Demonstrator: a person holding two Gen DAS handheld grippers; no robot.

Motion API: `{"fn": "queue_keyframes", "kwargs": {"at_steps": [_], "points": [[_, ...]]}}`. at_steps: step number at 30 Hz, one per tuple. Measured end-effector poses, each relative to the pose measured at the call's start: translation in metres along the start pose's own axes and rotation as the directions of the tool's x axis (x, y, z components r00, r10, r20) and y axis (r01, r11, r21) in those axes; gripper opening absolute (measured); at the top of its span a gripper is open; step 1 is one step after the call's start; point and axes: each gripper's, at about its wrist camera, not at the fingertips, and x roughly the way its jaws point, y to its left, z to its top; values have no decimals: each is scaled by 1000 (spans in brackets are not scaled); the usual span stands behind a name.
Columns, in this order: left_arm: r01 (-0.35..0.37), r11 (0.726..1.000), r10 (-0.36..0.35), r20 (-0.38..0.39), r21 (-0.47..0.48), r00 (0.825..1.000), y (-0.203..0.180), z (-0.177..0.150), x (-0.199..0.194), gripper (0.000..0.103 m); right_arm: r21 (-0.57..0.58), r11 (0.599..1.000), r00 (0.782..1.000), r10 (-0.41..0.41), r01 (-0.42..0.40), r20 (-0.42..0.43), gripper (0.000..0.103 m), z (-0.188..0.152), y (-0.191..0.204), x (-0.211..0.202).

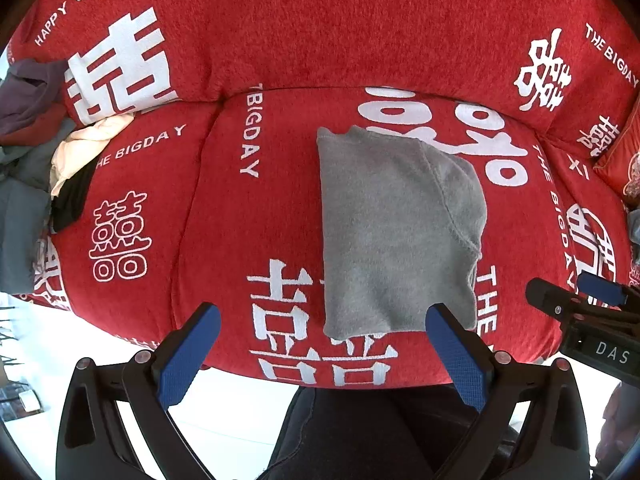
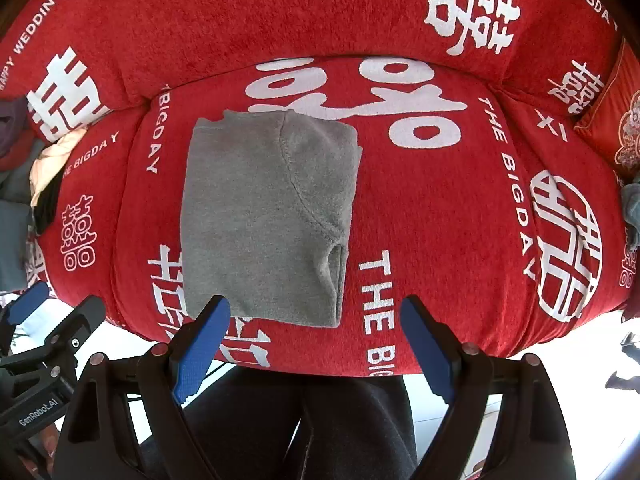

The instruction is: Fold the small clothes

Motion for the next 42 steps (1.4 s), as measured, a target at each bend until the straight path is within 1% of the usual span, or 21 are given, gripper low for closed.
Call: {"fn": "queue_keyframes", "kwargs": {"at_steps": [20,42], "points": [[-22,1000,22,-1,19,1000,5,2,3,103,-18,1000,1000,-4,4,-6,89,5,4,1],[-35,999,35,-4,31,999,2,2,5,103,-27,1000,1000,-2,1,-16,89,7,10,5]]}}
